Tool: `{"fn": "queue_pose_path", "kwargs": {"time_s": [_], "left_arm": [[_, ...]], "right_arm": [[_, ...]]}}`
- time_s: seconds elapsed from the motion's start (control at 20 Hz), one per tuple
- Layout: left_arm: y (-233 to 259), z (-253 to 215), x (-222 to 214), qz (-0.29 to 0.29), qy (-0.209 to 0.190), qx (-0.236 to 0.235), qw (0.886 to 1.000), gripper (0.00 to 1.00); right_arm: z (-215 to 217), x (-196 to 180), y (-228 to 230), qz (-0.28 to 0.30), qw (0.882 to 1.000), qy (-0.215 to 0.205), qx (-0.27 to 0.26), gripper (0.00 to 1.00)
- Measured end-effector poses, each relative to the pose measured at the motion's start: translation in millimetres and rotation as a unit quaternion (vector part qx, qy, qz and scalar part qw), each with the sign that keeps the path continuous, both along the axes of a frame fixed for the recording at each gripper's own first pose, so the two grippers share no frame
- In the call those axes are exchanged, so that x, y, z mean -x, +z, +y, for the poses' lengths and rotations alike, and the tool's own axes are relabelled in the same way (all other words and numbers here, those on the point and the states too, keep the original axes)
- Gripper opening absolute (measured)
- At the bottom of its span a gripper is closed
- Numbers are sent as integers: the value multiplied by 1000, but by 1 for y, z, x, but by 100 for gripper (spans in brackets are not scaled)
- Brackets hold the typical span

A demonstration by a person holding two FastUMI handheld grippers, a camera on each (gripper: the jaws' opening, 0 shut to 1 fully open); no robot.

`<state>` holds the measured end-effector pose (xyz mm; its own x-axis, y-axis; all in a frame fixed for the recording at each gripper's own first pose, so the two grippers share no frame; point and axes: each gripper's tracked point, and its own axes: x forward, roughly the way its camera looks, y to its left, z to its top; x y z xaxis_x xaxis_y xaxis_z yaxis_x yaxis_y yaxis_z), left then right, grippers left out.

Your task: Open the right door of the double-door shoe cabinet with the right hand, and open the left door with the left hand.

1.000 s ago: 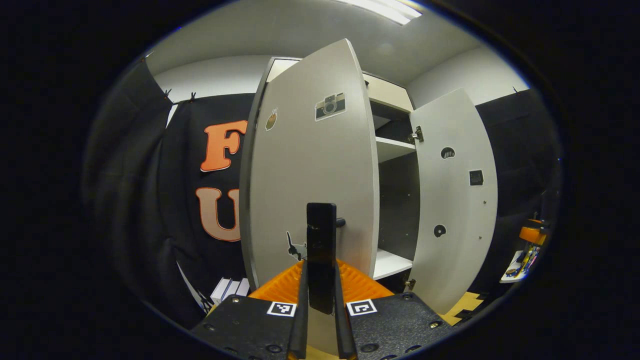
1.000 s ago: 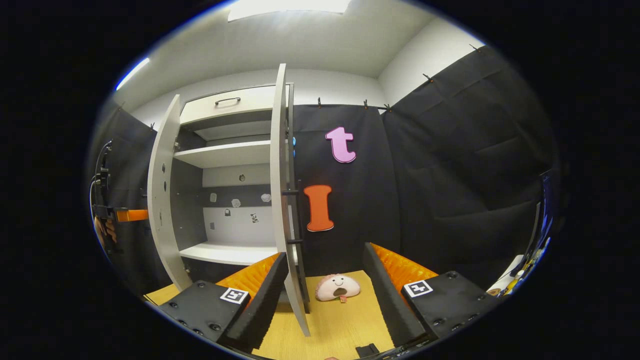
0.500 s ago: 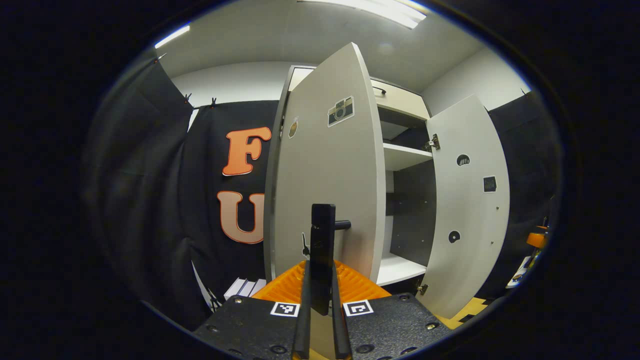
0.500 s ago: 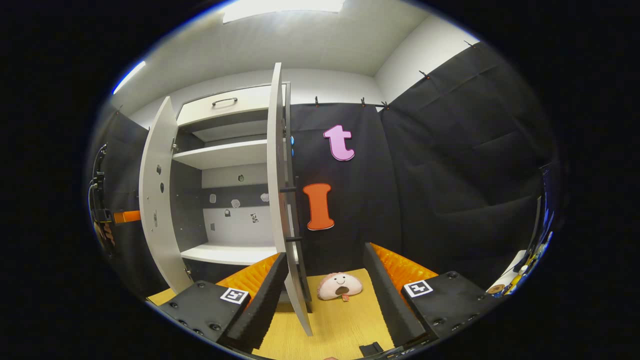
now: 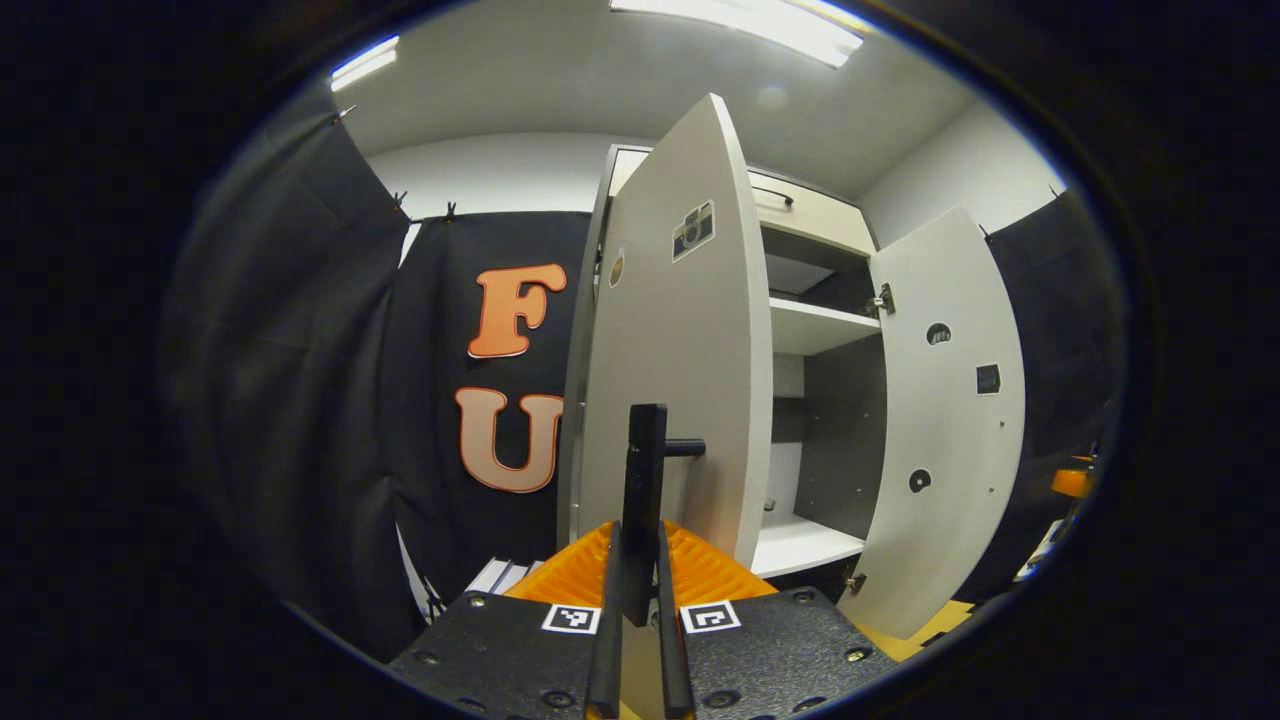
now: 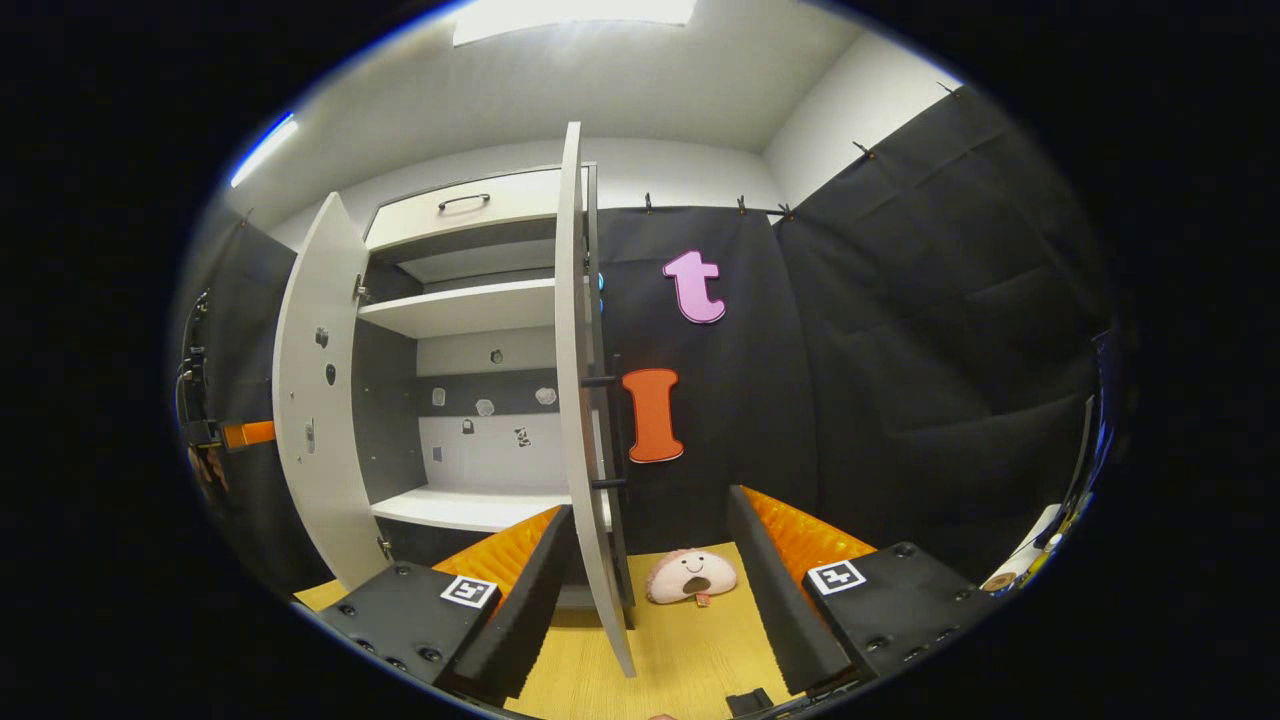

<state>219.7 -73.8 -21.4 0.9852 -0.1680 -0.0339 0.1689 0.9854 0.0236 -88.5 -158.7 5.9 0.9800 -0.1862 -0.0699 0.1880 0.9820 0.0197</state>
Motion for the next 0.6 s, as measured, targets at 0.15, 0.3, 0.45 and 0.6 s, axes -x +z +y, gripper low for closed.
{"fn": "queue_pose_path", "kwargs": {"time_s": [0.15,0.3,0.45,0.6], "left_arm": [[1,13,1,-8,17,-11,1000,17],[2,37,-4,-16,42,-29,999,18],[4,57,-9,-23,51,-14,998,7],[-3,69,-12,-23,36,-11,999,5]], "right_arm": [[1,0,1,-1,1000,2,2,88],[1,-1,1,-2,1000,2,3,88],[6,-5,1,0,1000,9,1,88],[9,-7,3,-2,1000,13,5,88]]}}
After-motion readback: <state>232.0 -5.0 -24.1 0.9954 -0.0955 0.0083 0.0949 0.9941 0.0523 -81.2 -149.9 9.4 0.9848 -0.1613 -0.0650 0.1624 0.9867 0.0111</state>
